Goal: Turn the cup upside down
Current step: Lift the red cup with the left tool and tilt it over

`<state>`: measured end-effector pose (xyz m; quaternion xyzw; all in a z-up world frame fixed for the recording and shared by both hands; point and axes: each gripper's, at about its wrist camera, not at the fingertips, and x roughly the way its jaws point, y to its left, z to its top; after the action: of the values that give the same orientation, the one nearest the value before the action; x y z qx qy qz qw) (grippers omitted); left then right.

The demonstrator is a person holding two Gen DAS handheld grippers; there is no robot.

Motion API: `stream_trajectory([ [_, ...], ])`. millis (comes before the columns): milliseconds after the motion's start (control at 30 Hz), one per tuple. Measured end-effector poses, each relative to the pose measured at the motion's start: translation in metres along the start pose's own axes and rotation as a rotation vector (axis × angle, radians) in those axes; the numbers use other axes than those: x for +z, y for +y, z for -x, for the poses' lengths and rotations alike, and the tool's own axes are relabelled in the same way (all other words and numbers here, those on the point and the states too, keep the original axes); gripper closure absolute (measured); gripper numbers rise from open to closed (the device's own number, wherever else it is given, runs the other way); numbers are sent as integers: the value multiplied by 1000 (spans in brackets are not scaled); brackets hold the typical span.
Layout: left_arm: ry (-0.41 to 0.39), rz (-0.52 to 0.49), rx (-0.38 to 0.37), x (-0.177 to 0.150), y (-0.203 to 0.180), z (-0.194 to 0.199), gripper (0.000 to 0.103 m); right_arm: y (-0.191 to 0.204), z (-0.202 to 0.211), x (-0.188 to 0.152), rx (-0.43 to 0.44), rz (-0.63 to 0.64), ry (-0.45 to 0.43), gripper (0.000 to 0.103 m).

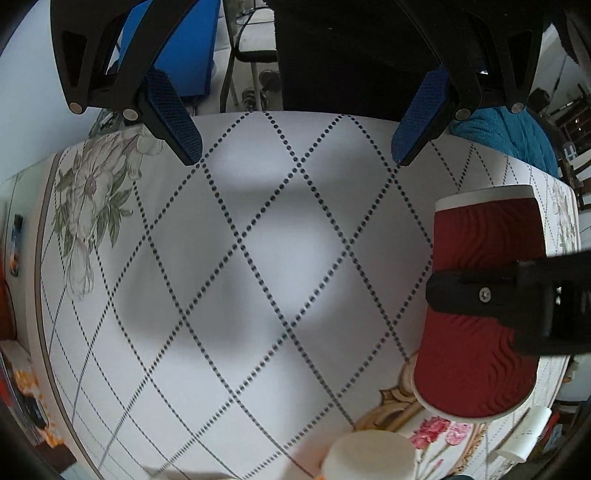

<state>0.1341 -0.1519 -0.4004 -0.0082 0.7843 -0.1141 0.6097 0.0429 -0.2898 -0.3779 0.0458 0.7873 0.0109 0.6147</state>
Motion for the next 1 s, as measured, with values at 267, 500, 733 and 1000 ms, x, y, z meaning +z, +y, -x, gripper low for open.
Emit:
stream_trajectory([
  [267, -3, -36, 34, -8, -18, -26, 29, -10, -10, -10, -3, -29, 7, 0],
  [500, -4, -40, 48, -6, -16, -21, 29, -19, -9, -9, -2, -44, 5, 0],
  [733, -15, -56, 78, -4, -24, -16, 13, -21, -5, -6, -2, -45, 2, 0],
  [1000, -36, -50, 93, -7, -31, -10, 13, -24, 1, -2, -3, -47, -2, 0],
])
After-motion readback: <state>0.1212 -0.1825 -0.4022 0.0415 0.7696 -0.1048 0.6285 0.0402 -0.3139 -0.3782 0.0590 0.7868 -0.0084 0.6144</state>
